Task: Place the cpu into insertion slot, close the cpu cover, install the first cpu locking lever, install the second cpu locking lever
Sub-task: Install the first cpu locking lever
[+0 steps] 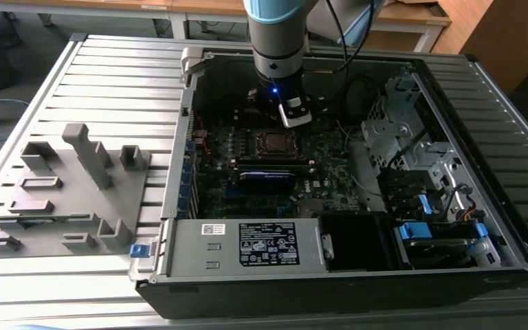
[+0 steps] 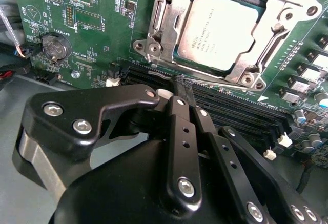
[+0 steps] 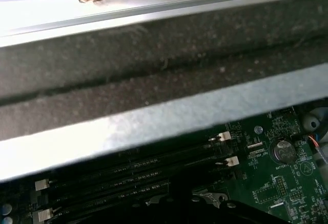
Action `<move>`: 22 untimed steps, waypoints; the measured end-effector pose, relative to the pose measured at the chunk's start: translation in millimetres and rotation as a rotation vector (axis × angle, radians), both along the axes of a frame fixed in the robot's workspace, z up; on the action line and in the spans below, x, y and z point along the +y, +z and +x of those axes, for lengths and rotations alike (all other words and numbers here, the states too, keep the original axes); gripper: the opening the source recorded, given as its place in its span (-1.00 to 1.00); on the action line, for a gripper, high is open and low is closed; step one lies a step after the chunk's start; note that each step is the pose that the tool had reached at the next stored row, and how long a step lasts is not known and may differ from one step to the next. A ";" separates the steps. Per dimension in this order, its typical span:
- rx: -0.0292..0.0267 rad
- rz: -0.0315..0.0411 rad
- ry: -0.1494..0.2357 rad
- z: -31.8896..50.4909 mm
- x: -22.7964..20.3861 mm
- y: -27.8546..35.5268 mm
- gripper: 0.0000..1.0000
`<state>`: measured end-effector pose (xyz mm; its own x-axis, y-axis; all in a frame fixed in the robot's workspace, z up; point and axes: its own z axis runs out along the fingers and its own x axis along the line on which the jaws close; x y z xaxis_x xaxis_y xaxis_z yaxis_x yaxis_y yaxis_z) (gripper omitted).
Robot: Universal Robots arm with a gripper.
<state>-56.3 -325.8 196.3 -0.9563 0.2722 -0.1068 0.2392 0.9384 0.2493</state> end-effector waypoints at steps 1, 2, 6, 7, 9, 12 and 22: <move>0.0000 0.0000 0.000 0.0 -0.1 0.0 -0.79; -0.0001 0.0001 0.000 0.0 -0.3 0.0 -0.79; -0.0012 0.0000 0.000 0.0 -1.4 -0.1 -0.79; -0.0015 0.0001 0.000 0.0 -1.8 -0.2 -0.79; -0.0022 0.0000 0.000 0.0 -2.5 -0.2 -0.79; -0.0030 0.0000 0.000 -0.1 -2.8 -0.1 -0.79; -0.0035 0.0065 -0.001 -0.4 -2.8 3.3 -0.79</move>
